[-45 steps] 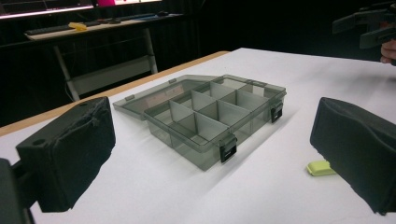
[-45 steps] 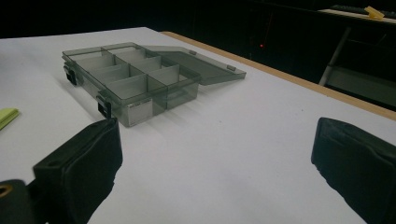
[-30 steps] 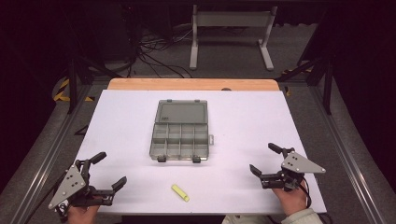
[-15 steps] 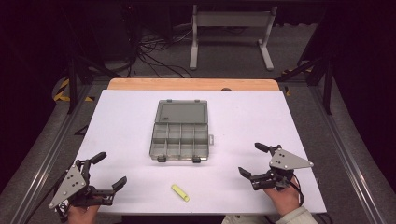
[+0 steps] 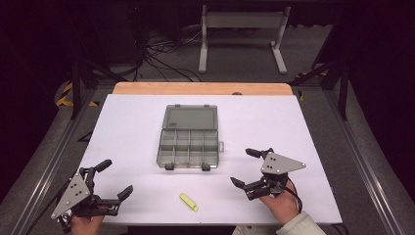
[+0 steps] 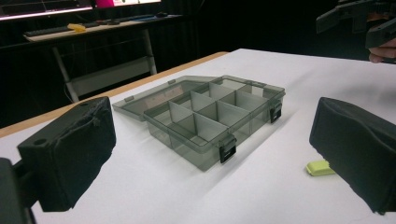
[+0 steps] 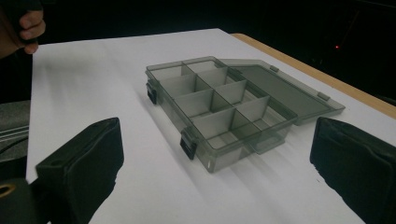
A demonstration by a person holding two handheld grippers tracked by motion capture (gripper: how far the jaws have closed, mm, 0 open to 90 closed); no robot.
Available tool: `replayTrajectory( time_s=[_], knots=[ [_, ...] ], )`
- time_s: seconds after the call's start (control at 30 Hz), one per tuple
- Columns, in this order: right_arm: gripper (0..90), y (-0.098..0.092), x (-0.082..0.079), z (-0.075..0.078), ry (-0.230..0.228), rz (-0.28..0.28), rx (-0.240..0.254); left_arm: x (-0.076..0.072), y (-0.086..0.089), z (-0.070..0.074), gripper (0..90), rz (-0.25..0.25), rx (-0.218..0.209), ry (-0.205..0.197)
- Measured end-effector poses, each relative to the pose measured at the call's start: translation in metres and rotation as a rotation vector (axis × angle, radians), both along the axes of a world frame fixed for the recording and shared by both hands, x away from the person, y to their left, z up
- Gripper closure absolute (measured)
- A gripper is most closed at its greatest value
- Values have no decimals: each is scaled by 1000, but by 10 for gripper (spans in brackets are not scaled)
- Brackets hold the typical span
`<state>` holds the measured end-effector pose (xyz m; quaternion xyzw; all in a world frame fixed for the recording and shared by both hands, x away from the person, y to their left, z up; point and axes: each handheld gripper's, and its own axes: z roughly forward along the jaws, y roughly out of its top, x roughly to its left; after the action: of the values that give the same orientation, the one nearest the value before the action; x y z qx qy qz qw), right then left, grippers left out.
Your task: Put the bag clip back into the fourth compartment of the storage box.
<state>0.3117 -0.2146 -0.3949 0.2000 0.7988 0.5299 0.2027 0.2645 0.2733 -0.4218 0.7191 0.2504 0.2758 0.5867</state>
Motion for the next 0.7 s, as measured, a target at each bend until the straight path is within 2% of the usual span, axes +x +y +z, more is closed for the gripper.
replayTrajectory(
  time_s=[0.2, 0.27, 0.7],
  knots=[
    [36, 18, 2, 5, -5, 39, 3, 0, 0, 0, 12, -1, 3, 1],
    [37, 23, 2, 5, -14, 41, -13, 0, 0, 0, 12, -3, 2, 4],
    [30, 67, 6, 7, 27, 148, -29, 0, 0, 0, 12, -7, 4, 1]
  ],
)
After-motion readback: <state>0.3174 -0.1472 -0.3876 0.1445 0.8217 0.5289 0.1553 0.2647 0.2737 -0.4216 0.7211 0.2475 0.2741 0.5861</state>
